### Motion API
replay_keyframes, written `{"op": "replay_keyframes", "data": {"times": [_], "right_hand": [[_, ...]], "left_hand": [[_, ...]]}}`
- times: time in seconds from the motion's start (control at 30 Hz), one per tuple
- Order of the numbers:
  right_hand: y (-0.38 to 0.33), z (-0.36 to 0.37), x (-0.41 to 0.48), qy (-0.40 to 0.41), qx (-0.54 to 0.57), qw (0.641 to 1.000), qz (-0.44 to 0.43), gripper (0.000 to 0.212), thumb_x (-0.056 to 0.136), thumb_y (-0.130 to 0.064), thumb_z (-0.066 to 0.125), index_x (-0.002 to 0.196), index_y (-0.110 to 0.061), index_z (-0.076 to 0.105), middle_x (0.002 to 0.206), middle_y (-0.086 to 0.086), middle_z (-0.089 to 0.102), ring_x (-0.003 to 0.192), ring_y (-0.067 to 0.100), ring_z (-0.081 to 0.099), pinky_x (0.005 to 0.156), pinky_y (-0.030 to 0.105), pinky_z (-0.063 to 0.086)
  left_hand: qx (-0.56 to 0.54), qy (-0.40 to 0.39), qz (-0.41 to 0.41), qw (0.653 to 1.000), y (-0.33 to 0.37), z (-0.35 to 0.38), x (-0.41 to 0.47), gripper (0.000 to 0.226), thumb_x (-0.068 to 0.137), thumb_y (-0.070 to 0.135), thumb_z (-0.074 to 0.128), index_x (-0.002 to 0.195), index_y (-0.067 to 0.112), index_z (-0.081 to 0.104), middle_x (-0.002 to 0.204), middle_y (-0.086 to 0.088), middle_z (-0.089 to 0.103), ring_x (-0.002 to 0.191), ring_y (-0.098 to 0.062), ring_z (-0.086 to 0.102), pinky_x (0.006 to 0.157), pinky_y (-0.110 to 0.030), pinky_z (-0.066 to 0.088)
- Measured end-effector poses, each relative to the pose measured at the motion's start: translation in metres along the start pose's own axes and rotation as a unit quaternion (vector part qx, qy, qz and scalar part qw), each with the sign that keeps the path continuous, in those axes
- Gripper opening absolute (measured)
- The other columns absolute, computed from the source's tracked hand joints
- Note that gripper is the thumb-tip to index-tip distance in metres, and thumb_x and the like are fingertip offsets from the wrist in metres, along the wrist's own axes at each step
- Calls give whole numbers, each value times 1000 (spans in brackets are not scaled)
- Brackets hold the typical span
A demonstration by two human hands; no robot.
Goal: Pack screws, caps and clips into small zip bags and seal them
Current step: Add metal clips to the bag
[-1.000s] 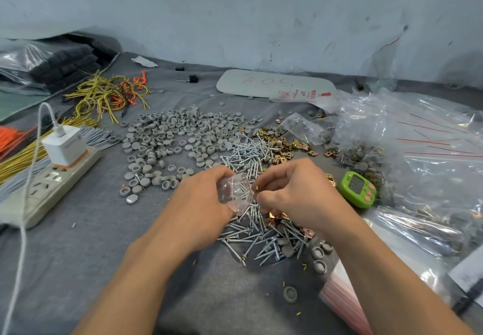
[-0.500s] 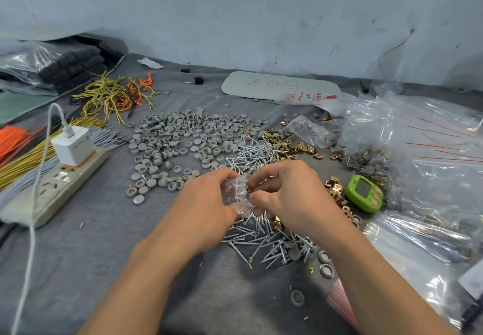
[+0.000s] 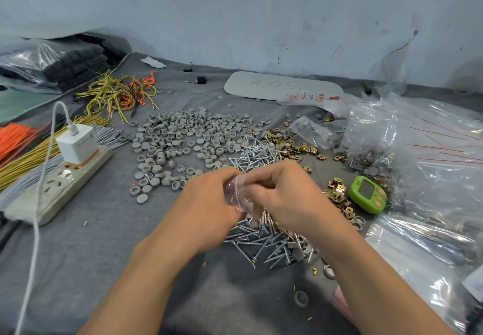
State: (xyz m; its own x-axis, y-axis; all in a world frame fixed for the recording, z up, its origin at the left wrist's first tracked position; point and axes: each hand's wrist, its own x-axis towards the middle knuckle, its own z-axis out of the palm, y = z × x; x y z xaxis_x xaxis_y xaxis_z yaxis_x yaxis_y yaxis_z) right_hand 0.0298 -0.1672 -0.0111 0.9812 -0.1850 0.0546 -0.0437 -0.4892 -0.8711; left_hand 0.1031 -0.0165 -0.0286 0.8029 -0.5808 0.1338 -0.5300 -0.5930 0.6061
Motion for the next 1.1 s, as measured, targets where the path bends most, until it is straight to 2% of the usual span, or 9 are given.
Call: {"op": "replay_keyframes", "data": {"times": [0.1, 0.17, 0.23, 0.33, 0.5, 0.63, 0.73, 0.87, 1.1], "right_hand": [[13, -23, 6, 169, -43, 983, 50, 28, 94, -8, 66, 86, -30, 81, 76, -12, 78, 50, 8, 66, 50, 23, 58], [23, -36, 12, 218, -147, 959, 104, 26, 92, -9, 68, 100, -31, 80, 97, -9, 79, 69, 6, 71, 63, 18, 58], [33, -40, 19, 171, -253, 939, 159, 35, 94, -10, 66, 119, -34, 74, 118, -1, 75, 97, 17, 70, 88, 32, 59], [38, -35, 24, 95, -335, 919, 188, 36, 94, -14, 66, 122, -35, 72, 123, 4, 71, 106, 27, 67, 94, 43, 58], [44, -33, 33, 79, -324, 922, 195, 31, 93, -15, 71, 121, -28, 71, 109, 5, 67, 90, 24, 63, 77, 34, 55], [46, -33, 39, 107, -317, 924, 184, 17, 95, -9, 65, 91, -25, 69, 103, 6, 74, 94, 25, 66, 84, 37, 57], [45, -32, 38, 146, -274, 931, 190, 16, 95, -15, 67, 84, -24, 73, 91, 4, 75, 85, 24, 68, 81, 37, 58], [31, -26, 25, 214, -118, 962, 125, 26, 91, -21, 78, 67, -27, 72, 52, -15, 67, 45, 1, 64, 41, 9, 42], [4, 6, 5, 149, -6, 988, 31, 13, 74, -20, 90, 66, -23, 79, 54, -11, 67, 41, 0, 52, 42, 13, 36]], "left_hand": [[-13, 18, 2, 1000, -1, -2, -2, 29, 82, 41, 80, 108, 40, 68, 95, 21, 70, 88, 7, 59, 70, -5, 40], [-14, 21, 2, 1000, -2, -3, -2, 29, 83, 41, 79, 110, 40, 67, 96, 22, 69, 88, 12, 56, 68, -4, 39], [-8, 18, -1, 1000, -2, -3, -2, 30, 84, 41, 78, 111, 40, 66, 98, 21, 69, 88, 10, 56, 67, -6, 37], [-6, 15, -6, 1000, -2, -3, -2, 28, 84, 43, 78, 110, 41, 66, 99, 21, 68, 88, 7, 56, 68, -8, 34], [-4, 14, -11, 1000, -1, -1, -1, 27, 85, 45, 78, 109, 42, 65, 97, 21, 67, 87, 7, 56, 66, -11, 35], [-6, 12, -15, 1000, 0, 0, -2, 27, 85, 44, 79, 108, 44, 66, 94, 24, 67, 83, 9, 56, 63, -11, 35], [-9, 8, -19, 1000, 0, -2, -2, 27, 85, 46, 79, 108, 46, 65, 93, 27, 67, 81, 12, 57, 61, -9, 33], [-11, 4, -19, 1000, 1, -4, -2, 24, 85, 51, 77, 104, 46, 64, 92, 25, 67, 80, 10, 58, 62, -10, 33], [-17, 15, -22, 999, 5, -3, -2, 24, 80, 35, 82, 96, 41, 65, 82, 19, 68, 75, 4, 59, 56, -13, 35]]}}
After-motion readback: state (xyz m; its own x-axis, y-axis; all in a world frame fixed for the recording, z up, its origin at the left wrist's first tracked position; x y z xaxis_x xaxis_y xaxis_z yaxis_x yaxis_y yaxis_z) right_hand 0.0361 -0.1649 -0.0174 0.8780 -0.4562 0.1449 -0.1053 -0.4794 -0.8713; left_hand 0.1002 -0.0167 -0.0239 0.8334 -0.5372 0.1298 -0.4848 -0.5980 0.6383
